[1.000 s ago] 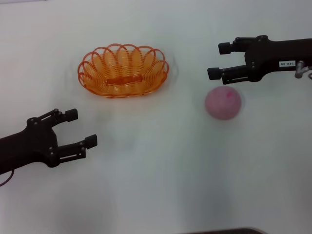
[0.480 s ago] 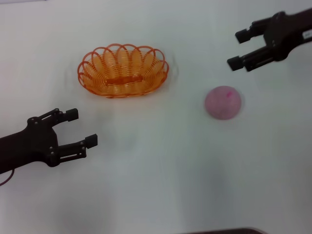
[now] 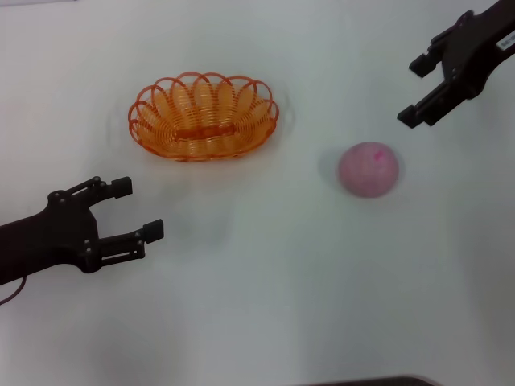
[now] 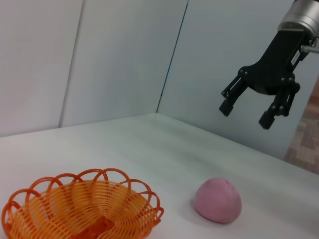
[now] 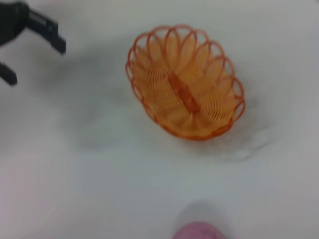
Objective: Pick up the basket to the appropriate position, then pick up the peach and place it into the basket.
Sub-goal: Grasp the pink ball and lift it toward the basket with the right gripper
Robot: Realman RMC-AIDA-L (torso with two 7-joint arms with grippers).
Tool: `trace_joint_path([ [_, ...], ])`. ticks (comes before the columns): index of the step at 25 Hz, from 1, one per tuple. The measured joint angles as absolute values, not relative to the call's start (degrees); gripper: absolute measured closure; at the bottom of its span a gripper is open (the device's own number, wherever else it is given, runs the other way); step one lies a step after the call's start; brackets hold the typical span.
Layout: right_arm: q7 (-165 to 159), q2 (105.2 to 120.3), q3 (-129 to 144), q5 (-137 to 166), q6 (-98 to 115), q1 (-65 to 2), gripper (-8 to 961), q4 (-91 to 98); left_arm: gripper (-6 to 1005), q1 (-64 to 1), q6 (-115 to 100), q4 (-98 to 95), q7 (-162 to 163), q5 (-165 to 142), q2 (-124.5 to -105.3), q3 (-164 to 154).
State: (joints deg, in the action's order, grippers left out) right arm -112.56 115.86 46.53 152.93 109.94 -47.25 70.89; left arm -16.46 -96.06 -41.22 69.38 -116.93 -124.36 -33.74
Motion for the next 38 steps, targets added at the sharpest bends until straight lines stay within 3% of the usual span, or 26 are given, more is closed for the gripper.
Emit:
trace_joint_path([
  [18, -112.81, 119.12, 60.61, 157.10, 95.07, -47.40, 77, 57.33, 97, -17.32, -95.58, -39.90, 69.49, -117.16, -124.19, -33.76],
  [38, -113.25, 119.53, 65.79, 157.11, 88.93, -48.13, 126, 51.20, 99, -17.49, -95.57, -39.81, 69.96, -117.17, -124.19, -33.83],
])
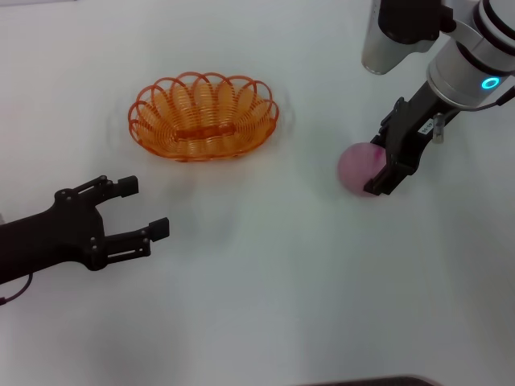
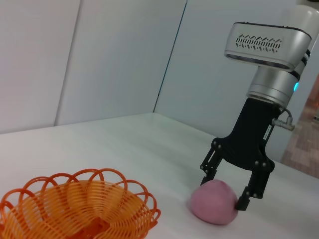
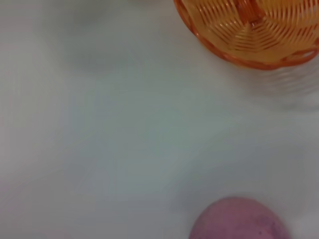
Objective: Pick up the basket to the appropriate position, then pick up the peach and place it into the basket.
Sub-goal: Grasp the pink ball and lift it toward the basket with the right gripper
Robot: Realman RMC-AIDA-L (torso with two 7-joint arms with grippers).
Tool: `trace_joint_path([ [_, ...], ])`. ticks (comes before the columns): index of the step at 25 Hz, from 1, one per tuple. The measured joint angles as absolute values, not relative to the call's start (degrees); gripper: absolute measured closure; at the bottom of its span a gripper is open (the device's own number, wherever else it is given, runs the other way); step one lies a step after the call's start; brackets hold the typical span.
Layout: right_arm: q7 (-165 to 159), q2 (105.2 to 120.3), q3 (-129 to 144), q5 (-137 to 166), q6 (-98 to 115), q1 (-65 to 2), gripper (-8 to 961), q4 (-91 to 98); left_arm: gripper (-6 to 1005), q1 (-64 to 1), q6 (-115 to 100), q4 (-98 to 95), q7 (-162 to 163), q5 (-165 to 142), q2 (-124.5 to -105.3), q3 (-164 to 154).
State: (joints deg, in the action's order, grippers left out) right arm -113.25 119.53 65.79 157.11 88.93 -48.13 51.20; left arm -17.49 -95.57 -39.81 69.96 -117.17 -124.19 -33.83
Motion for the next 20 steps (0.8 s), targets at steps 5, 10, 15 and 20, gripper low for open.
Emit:
trace_joint_path([
  [5, -113.29, 119.53, 65.83, 157.15, 88.64, -48.16, 233, 51.21, 99, -17.43, -95.44, -39.30, 69.96, -117.25, -124.19, -33.84],
  [10, -113.29, 119.53, 65.84, 157.18, 88.43, -48.17, 455, 51.46, 99, -17.46, -95.36, -39.13, 70.00, -117.39, -124.12, -33.83],
  [15, -113.29, 119.54, 66.22, 157.22, 88.36, -48.16, 606, 51.59, 98, -17.52, -95.35, -39.11, 70.07, -117.42, -124.10, -33.83],
  [20, -113.37, 119.53, 66.66, 157.23, 88.32, -48.17, 645, 51.73, 98, -17.58, -95.35, -39.11, 70.12, -117.42, -124.10, -33.84],
])
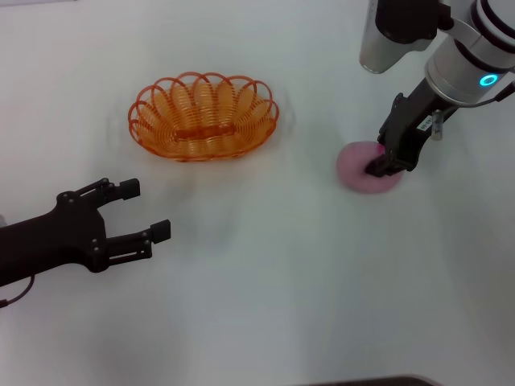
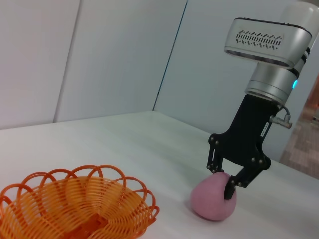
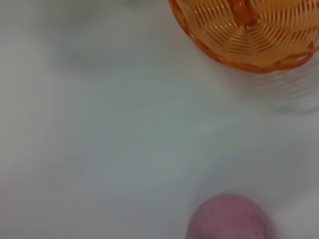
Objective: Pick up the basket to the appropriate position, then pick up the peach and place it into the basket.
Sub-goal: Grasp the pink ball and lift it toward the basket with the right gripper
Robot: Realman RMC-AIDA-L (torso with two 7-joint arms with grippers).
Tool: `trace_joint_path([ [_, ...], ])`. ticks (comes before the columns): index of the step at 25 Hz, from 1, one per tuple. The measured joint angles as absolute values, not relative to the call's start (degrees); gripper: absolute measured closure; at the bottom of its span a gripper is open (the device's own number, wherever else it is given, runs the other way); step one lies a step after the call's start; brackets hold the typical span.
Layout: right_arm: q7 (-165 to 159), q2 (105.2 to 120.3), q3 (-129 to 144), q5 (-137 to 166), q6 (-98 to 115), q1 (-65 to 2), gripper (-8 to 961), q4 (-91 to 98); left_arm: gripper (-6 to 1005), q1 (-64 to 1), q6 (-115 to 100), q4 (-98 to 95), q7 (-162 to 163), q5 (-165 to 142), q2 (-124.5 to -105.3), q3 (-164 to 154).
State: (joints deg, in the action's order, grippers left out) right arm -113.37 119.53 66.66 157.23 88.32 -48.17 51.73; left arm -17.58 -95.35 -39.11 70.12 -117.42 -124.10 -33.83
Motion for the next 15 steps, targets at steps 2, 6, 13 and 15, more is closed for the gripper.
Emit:
trace_joint_path([
  [2, -113.38, 119.53, 66.77, 157.24, 88.32, -48.17, 661, 51.84, 98, -17.58, -95.35, -39.11, 70.13, -117.42, -124.10, -33.84],
  [6, -113.38, 119.53, 66.99, 157.31, 88.32, -48.17, 693, 51.92, 98, -17.58, -95.35, -39.11, 70.21, -117.42, -124.10, -33.84],
  [13, -113.38, 119.53, 67.34, 157.33, 88.33, -48.23, 725, 51.95, 99, -17.58, -95.36, -39.11, 70.23, -117.42, -124.10, -33.83],
  [15, -113.38, 119.53, 67.34, 157.33, 88.33, -48.24, 725, 51.95, 99, -17.58, -95.36, -39.11, 70.23, -117.42, -124.10, -33.84],
])
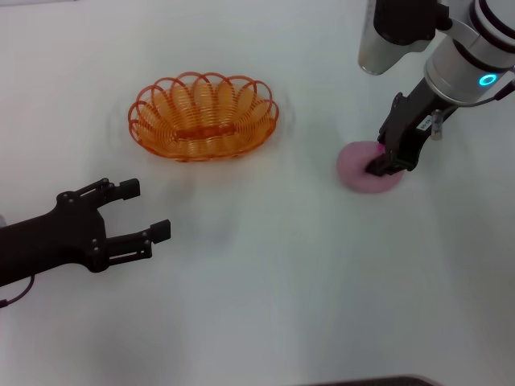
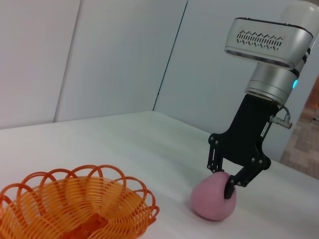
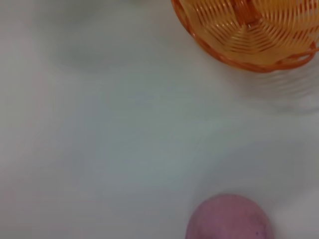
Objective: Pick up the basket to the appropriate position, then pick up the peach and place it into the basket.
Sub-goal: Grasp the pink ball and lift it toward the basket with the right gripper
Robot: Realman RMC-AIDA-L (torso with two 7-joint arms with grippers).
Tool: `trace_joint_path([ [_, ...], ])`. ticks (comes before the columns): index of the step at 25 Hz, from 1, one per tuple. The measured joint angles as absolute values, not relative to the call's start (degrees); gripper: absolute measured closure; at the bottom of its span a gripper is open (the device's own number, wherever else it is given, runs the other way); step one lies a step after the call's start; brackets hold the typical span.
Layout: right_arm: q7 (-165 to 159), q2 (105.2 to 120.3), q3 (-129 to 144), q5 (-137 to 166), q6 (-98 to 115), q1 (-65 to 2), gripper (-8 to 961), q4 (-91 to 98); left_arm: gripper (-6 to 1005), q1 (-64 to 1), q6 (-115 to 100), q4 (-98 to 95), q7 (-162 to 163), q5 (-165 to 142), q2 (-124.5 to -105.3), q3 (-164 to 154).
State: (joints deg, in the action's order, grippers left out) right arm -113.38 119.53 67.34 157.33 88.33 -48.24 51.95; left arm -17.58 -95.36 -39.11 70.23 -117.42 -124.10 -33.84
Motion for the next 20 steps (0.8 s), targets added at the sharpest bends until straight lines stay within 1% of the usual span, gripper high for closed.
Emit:
trace_joint_path([
  [4, -113.38, 119.53, 67.29, 157.33, 89.29, -48.34, 725, 53.28, 99, -17.58, -95.34, -39.11, 70.23, -117.42, -124.10, -33.84],
  [16, -115.27, 119.52, 66.71, 156.97, 98.98, -49.27, 724, 71.35, 100, -18.05, -94.81, -39.28, 71.58, -118.74, -124.10, -34.30],
  [20, -115.54, 119.53, 66.85, 157.08, 100.66, -50.15, 724, 73.34, 103, -17.99, -95.07, -39.45, 71.60, -118.77, -124.10, -34.29],
])
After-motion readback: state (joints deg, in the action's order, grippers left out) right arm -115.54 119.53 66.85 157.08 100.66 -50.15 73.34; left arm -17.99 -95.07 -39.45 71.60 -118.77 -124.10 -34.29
